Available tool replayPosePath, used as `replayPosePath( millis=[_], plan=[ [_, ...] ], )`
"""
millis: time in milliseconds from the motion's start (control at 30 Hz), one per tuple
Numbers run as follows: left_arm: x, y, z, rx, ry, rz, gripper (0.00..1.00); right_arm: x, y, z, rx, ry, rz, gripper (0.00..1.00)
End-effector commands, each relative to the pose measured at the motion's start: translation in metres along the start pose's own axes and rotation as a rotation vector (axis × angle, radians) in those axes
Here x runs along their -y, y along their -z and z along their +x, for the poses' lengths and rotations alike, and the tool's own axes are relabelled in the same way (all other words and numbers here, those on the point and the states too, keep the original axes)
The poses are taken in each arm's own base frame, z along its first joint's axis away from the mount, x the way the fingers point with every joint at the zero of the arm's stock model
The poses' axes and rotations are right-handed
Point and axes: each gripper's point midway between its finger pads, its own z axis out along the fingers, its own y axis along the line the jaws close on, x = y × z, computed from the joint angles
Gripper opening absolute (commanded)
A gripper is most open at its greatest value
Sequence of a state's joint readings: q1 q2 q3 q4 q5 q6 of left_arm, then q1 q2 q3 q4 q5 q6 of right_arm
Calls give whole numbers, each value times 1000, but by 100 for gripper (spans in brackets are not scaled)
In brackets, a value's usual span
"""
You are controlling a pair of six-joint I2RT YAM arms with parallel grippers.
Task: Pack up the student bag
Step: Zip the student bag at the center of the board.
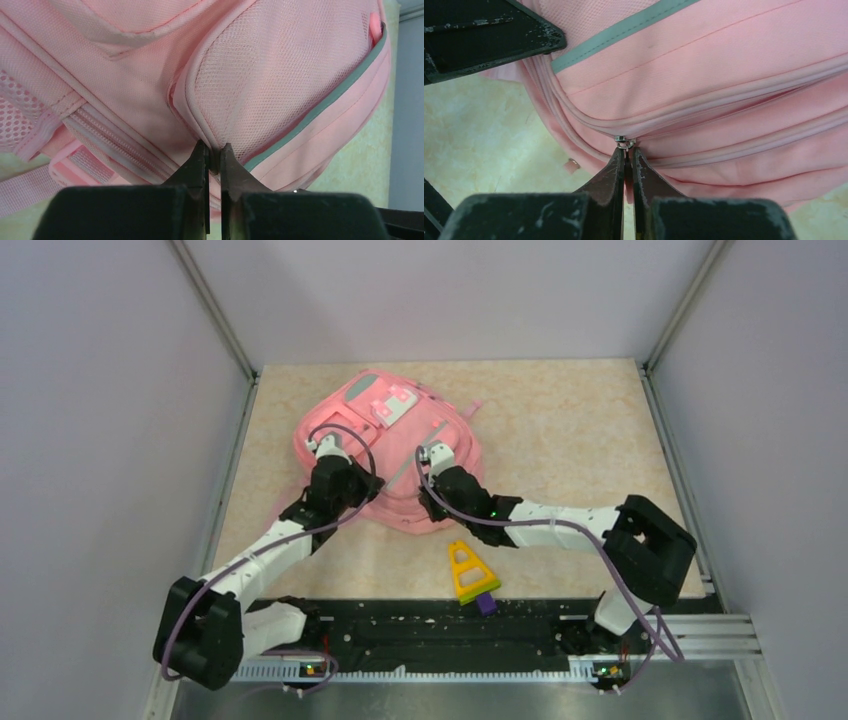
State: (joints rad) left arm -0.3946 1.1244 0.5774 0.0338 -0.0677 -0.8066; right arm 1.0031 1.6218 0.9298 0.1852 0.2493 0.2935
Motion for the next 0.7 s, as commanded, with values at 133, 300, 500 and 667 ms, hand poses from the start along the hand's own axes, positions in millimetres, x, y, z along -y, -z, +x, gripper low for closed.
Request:
replayPosePath(
  millis=[133, 300, 500, 667],
  plan=[
    [-31, -15, -73, 194, -160, -154, 0, 85, 18, -18, -7, 22, 122, 0],
    [-31, -26, -94, 217, -255, -178, 0, 130, 9, -37, -1, 57, 179, 0],
    [-43, -31, -121, 258, -332, -273, 0, 187, 7, -50, -12, 77, 281, 0],
    [-39, -36, -139, 278, -421, -276, 0, 226, 0, -61, -1, 109, 285, 0]
  ],
)
